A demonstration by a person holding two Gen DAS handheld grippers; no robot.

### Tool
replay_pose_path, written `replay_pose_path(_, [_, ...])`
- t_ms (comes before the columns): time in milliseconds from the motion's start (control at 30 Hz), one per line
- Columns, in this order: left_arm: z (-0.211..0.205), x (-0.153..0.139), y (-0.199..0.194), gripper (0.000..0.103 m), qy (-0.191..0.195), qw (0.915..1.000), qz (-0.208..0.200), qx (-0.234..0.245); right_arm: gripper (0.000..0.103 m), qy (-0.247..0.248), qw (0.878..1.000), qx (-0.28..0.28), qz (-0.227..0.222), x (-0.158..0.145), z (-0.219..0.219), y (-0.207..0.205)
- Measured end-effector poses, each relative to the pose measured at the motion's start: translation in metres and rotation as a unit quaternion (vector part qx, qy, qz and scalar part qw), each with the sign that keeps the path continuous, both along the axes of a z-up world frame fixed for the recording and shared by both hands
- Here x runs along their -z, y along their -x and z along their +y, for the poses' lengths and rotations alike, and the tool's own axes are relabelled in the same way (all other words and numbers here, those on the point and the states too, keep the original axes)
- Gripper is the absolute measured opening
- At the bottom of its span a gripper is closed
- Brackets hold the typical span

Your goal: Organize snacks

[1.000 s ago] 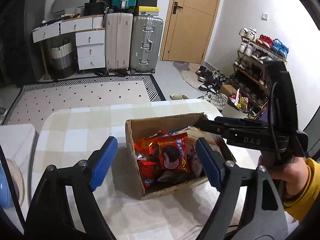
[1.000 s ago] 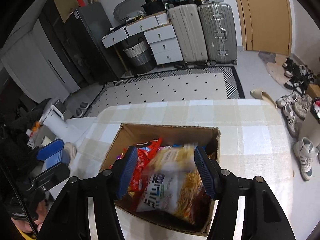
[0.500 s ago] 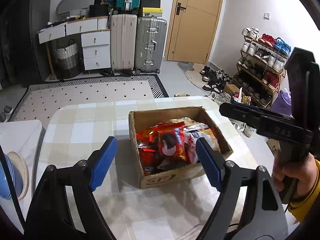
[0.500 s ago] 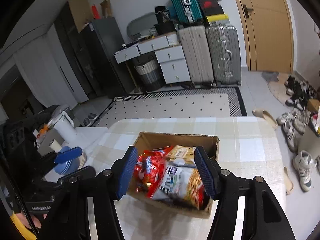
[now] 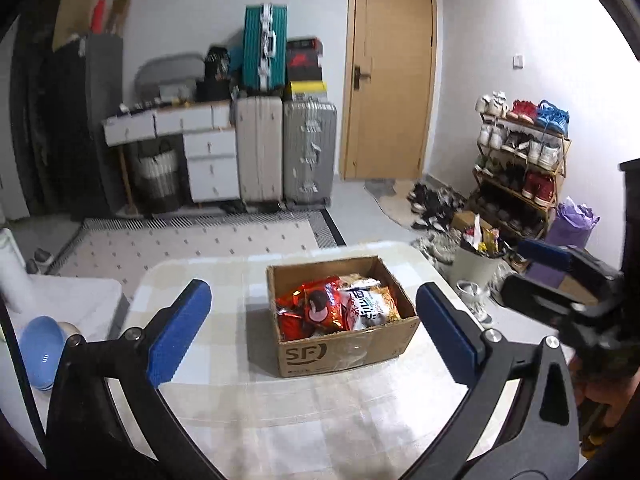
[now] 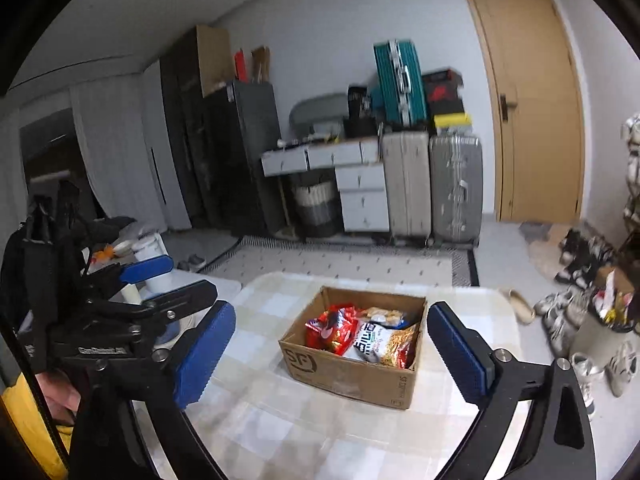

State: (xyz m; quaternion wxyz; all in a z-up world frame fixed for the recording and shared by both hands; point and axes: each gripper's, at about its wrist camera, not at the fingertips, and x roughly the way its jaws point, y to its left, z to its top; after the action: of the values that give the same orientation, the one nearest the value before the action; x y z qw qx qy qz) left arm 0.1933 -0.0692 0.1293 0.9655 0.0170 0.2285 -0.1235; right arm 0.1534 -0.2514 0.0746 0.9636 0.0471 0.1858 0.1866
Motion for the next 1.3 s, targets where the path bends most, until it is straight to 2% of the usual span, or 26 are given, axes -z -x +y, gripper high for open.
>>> replay_pose_path(167, [0.008,-0.004,0.059,0.102,-0.004,0.9985,-0.049,-0.024,0.102,0.009,0.998,0.014,-0.059,0.002,-0.003,0.061])
replay_pose_path(267, [0.01,0.003,0.094,0.102,-0.036,0.9935,-0.094,-0.054,0.102,0.021,0.996,0.029,-0.081,0.017,-0.003,0.095])
replay_pose_path(333, [0.013,0.01,0.112,0.102,-0.042,0.9912,-0.111,-0.059,0.102,0.019,0.995,0.038,-0.089,0.029,-0.002,0.111])
replay_pose_path(400, [0.02,0.02,0.126,0.102,-0.029,0.9916,-0.111,-0.058,0.102,0.018,0.994,0.042,-0.104,0.04,-0.002,0.126])
replay_pose_path(500, [0.031,0.039,0.136,0.102,-0.009,0.9941,-0.089,-0.061,0.102,0.012,0.991,0.055,-0.121,0.057,-0.003,0.144])
replay_pose_path(633, [0.046,0.065,0.129,0.102,0.013,0.9952,-0.065,-0.072,0.102,0.003,0.99,0.071,-0.126,0.078,-0.005,0.148])
replay_pose_path(833, [0.056,0.105,0.104,0.102,0.005,0.9942,-0.062,-0.087,0.102,0.026,0.985,0.093,-0.14,0.105,0.0,0.125])
replay_pose_path(1067, [0.07,0.163,0.069,0.102,0.008,0.9935,-0.048,-0.103,0.102,0.051,0.982,0.126,-0.13,0.145,0.002,0.089])
replay_pose_path(1200, [0.071,0.193,0.046,0.102,0.005,0.9937,-0.039,-0.104,0.102,0.057,0.982,0.122,-0.134,0.161,0.001,0.077])
replay_pose_path(1300, [0.068,0.208,0.037,0.102,-0.012,0.9926,-0.054,-0.109,0.102,0.069,0.981,0.118,-0.136,0.172,0.006,0.074])
